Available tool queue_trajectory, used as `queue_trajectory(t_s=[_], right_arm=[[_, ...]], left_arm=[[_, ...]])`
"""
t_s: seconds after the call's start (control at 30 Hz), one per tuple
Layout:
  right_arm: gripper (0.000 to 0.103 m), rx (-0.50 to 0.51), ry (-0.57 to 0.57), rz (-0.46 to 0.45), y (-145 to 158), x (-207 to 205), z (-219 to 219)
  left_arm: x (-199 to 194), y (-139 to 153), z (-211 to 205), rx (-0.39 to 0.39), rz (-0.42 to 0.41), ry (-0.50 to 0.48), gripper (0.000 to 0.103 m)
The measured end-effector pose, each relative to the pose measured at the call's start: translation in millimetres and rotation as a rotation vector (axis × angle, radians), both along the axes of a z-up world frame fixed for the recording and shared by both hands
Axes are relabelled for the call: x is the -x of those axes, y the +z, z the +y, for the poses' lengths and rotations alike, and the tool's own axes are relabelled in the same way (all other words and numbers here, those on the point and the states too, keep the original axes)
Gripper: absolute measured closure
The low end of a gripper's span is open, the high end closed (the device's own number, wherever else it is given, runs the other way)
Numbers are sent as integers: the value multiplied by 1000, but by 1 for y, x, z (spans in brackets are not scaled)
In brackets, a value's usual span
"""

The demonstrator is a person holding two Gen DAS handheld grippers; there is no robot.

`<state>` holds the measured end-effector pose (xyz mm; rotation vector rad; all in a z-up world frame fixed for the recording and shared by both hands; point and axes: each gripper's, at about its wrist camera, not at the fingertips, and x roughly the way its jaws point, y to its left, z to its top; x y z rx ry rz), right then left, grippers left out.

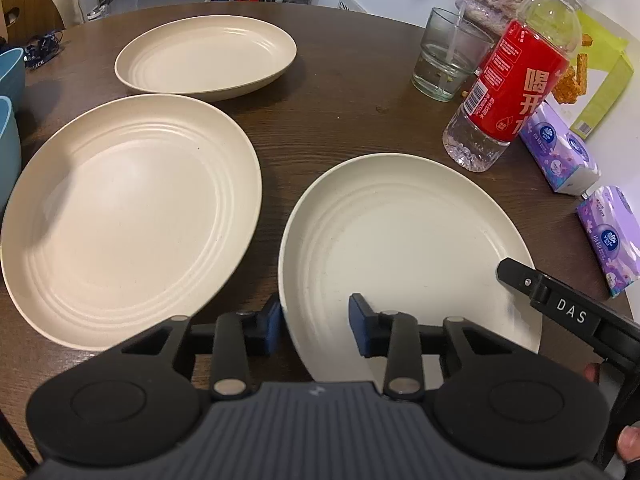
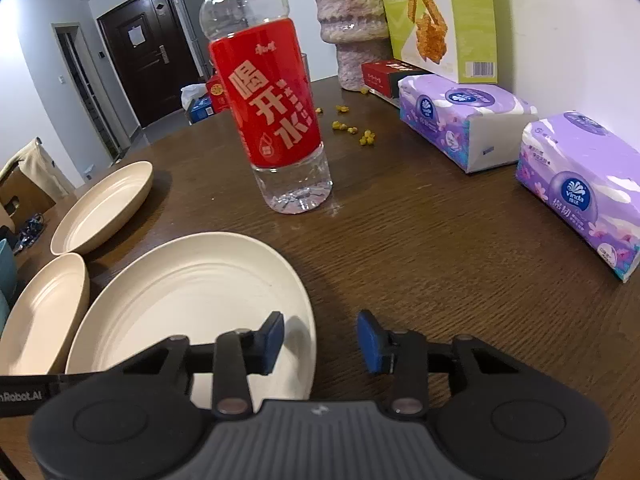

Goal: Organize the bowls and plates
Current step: 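Close the left gripper on the plate rim while the right gripper also closes on it, then lift the cream plate with both grippers and carry it toward the blue bowls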

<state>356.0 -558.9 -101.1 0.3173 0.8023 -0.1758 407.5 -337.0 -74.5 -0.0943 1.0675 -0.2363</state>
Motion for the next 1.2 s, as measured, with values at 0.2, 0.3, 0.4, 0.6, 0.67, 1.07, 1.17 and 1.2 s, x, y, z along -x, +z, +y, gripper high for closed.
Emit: queue_trajectory(t_s=[0.2, 0.3, 0.4, 0.6, 0.67, 1.07, 1.17, 1.2], right_arm=[[87, -57, 10, -10, -2, 1, -3], [90, -66, -1, -11, -2, 3, -4], [91, -87, -9, -14, -3, 7, -7], [92, -80, -12, -12, -1, 15, -6], [93, -79, -14, -14, 1, 17, -5], [95, -78, -22, -60, 18, 43, 2], [95, -85, -25, -78, 22, 51, 4], [95, -83, -25, -82, 24, 54, 6]], left_arm=[[-1, 0, -2, -18, -11, -12, 78], [-1, 0, -2, -27, -16, -16, 82], [0, -1, -2, -29, -19, -22, 82], [4, 1, -3, -42, -32, -38, 83], [5, 3, -2, -43, -37, -40, 83], [26, 22, 5, -49, -94, -63, 85], [32, 27, 8, -48, -106, -72, 85], [34, 29, 9, -48, -113, -75, 85]])
